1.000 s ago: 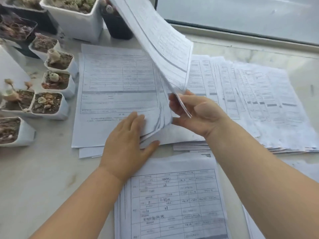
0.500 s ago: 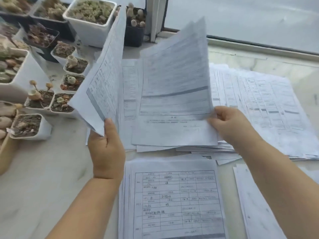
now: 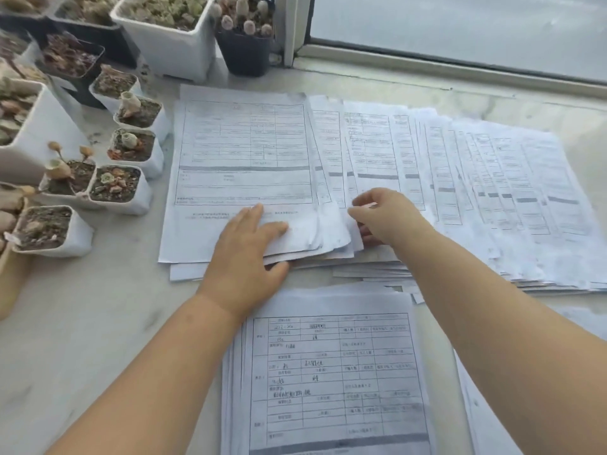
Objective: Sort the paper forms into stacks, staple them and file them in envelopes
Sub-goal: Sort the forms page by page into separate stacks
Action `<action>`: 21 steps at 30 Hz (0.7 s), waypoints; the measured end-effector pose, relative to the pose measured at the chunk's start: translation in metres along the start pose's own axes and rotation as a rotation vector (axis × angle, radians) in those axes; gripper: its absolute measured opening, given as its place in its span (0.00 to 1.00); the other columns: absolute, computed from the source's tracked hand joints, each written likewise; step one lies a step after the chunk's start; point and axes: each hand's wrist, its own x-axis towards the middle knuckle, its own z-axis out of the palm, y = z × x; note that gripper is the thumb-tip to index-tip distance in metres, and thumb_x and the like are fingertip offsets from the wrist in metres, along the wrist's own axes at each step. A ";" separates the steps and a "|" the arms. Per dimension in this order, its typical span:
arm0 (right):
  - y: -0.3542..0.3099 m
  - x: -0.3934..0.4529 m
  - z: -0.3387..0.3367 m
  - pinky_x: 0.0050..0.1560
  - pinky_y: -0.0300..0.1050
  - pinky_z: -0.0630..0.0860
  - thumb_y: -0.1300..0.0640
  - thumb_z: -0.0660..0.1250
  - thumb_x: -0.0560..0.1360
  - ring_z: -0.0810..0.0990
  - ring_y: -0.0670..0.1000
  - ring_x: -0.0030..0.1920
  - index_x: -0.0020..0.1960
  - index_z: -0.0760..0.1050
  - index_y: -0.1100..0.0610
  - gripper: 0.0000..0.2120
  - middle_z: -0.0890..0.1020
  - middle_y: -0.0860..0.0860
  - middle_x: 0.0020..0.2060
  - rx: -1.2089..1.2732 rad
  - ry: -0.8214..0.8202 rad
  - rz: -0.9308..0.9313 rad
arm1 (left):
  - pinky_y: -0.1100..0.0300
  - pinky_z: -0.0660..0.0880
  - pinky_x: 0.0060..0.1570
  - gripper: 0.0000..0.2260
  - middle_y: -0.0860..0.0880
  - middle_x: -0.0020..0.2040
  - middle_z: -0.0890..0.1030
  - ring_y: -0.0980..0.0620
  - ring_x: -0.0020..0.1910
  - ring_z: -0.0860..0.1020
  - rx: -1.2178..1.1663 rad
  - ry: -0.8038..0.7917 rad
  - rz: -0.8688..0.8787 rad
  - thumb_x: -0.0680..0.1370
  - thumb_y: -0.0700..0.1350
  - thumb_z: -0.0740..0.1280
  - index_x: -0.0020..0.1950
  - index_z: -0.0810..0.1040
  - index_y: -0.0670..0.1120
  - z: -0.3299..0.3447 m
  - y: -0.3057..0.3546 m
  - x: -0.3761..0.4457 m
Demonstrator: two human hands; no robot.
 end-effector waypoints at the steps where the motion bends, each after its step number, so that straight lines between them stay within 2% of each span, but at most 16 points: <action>1: 0.003 -0.008 -0.003 0.48 0.53 0.83 0.58 0.66 0.76 0.82 0.51 0.36 0.50 0.76 0.53 0.04 0.83 0.53 0.41 0.012 0.069 -0.020 | 0.59 0.47 0.75 0.22 0.44 0.78 0.58 0.48 0.77 0.53 -0.017 -0.017 -0.002 0.73 0.47 0.71 0.66 0.75 0.54 -0.003 0.002 0.001; 4: 0.024 -0.050 -0.014 0.41 0.51 0.80 0.59 0.64 0.77 0.78 0.49 0.30 0.46 0.76 0.53 0.03 0.82 0.51 0.34 0.013 0.180 -0.069 | 0.57 0.48 0.75 0.16 0.44 0.78 0.56 0.50 0.78 0.51 -0.016 -0.105 -0.001 0.72 0.50 0.73 0.59 0.77 0.56 -0.011 0.005 0.002; 7: 0.058 -0.105 -0.018 0.37 0.47 0.77 0.58 0.66 0.77 0.76 0.45 0.28 0.42 0.77 0.53 0.06 0.80 0.50 0.30 0.031 0.109 -0.033 | 0.58 0.47 0.75 0.13 0.46 0.78 0.57 0.51 0.78 0.51 -0.044 -0.140 -0.022 0.75 0.52 0.70 0.59 0.78 0.56 -0.015 0.008 0.001; 10: 0.098 -0.159 -0.020 0.37 0.47 0.77 0.57 0.68 0.75 0.77 0.46 0.29 0.38 0.78 0.51 0.07 0.81 0.51 0.30 0.001 0.047 0.034 | 0.55 0.51 0.75 0.14 0.45 0.76 0.63 0.49 0.76 0.56 -0.029 -0.065 0.049 0.77 0.48 0.69 0.62 0.78 0.52 -0.014 0.017 -0.013; 13: 0.140 -0.202 -0.019 0.38 0.43 0.76 0.55 0.70 0.74 0.76 0.44 0.30 0.38 0.78 0.49 0.07 0.81 0.47 0.32 -0.084 0.010 0.077 | 0.60 0.54 0.71 0.14 0.47 0.71 0.69 0.49 0.73 0.62 -0.030 0.004 0.137 0.77 0.43 0.68 0.62 0.79 0.48 -0.003 0.035 -0.055; 16: 0.169 -0.233 -0.015 0.37 0.38 0.74 0.53 0.71 0.74 0.74 0.41 0.29 0.41 0.75 0.47 0.05 0.80 0.46 0.32 -0.131 -0.021 0.077 | 0.67 0.57 0.66 0.11 0.52 0.65 0.73 0.55 0.67 0.67 -0.075 -0.016 0.178 0.77 0.42 0.68 0.59 0.80 0.49 0.019 0.058 -0.121; 18: 0.182 -0.246 -0.015 0.41 0.44 0.79 0.52 0.71 0.74 0.78 0.43 0.33 0.44 0.73 0.47 0.06 0.81 0.48 0.33 -0.113 -0.045 0.074 | 0.75 0.59 0.61 0.09 0.57 0.57 0.74 0.60 0.59 0.70 -0.091 -0.059 0.221 0.76 0.45 0.67 0.56 0.80 0.50 0.038 0.073 -0.170; 21: 0.196 -0.262 -0.017 0.47 0.55 0.81 0.52 0.70 0.75 0.83 0.51 0.38 0.48 0.72 0.48 0.07 0.83 0.52 0.35 -0.041 -0.113 0.078 | 0.74 0.62 0.56 0.10 0.63 0.51 0.71 0.63 0.52 0.70 -0.120 -0.121 0.204 0.74 0.53 0.63 0.53 0.77 0.54 0.067 0.091 -0.238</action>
